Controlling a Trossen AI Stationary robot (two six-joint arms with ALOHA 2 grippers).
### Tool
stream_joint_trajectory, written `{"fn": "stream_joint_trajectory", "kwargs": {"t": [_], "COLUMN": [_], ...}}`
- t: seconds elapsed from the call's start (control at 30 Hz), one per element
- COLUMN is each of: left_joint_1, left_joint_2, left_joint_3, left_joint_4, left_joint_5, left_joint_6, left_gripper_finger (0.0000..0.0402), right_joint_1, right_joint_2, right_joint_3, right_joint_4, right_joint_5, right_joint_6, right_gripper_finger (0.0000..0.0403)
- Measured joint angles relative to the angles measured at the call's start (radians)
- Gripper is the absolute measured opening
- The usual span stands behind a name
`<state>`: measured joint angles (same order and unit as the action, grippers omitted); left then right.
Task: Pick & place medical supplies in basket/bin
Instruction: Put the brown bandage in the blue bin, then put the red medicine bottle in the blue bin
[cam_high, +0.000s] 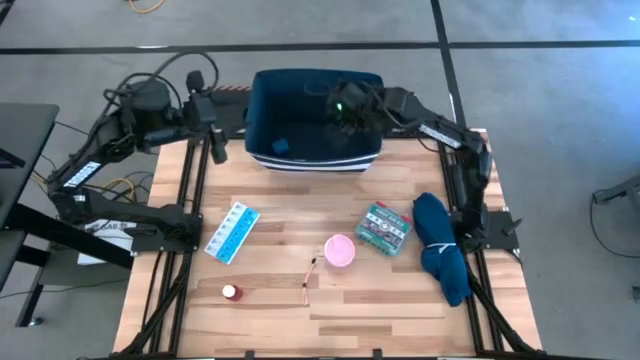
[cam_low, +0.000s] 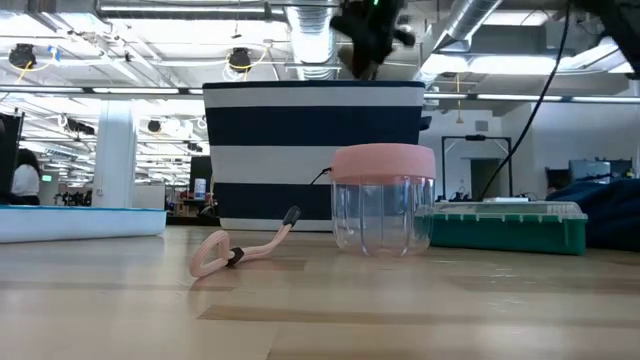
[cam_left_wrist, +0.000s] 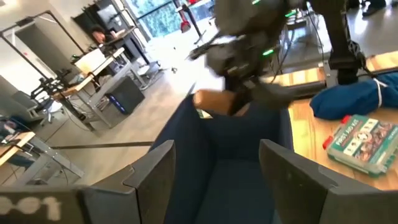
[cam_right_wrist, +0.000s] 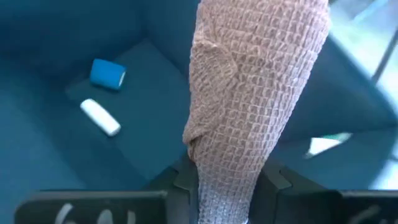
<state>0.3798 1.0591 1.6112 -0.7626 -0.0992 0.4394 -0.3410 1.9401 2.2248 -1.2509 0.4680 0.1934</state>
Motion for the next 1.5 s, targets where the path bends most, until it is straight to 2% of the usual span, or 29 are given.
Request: {"fn": "stream_joint_trajectory", "kwargs": {"t": [0.1, 0.2, 0.43, 0.6, 0.77, 0.83, 0.93, 1.07, 1.2, 1.43, 1.5], "left_joint_1": [0.0, 0.0, 0.0, 0.0, 0.0, -0.011, -0.032, -0.071, -0.117, -0.273, -0.328], "left_joint_2": [0.009, 0.027, 0.106, 0.194, 0.245, 0.247, 0.241, 0.219, 0.213, 0.219, 0.215], "left_joint_3": [0.0, 0.0, 0.0, -0.001, -0.001, -0.001, -0.001, -0.001, 0.0, -0.046, -0.081], "left_joint_4": [-0.013, -0.012, -0.01, -0.017, -0.097, -0.157, -0.245, -0.29, -0.427, -0.786, -0.815], "left_joint_5": [-0.016, -0.043, -0.054, -0.04, -0.042, -0.036, 0.035, 0.134, 0.167, 0.093, 0.093], "left_joint_6": [0.007, 0.01, -0.01, -0.027, -0.054, -0.107, -0.17, -0.251, -0.454, -0.732, -0.849], "left_gripper_finger": [0.0224, 0.0224, 0.0224, 0.0224, 0.0224, 0.0224, 0.0224, 0.0224, 0.0224, 0.0224, 0.0224], "right_joint_1": [-0.067, -0.106, -0.098, -0.057, -0.006, 0.017, 0.063, 0.117, 0.186, 0.319, 0.354], "right_joint_2": [0.045, 0.098, 0.185, 0.188, 0.166, 0.152, 0.093, 0.001, -0.079, -0.157, -0.156], "right_joint_3": [-0.008, -0.011, -0.012, -0.008, 0.084, 0.131, 0.109, 0.112, 0.112, 0.112, 0.112], "right_joint_4": [0.061, 0.052, 0.053, 0.027, -0.063, -0.137, -0.143, -0.163, -0.169, -0.174, -0.176], "right_joint_5": [-0.062, -0.163, -0.19, -0.144, -0.011, 0.037, 0.11, 0.139, 0.137, 0.093, 0.083], "right_joint_6": [-0.011, -0.096, -0.278, -0.35, -0.324, -0.304, -0.295, -0.241, -0.115, 0.027, 0.043], "right_gripper_finger": [0.0079, 0.0088, 0.0157, 0.0215, 0.0244, 0.0244, 0.0241, 0.0234, 0.0228, 0.0214, 0.0209]}}
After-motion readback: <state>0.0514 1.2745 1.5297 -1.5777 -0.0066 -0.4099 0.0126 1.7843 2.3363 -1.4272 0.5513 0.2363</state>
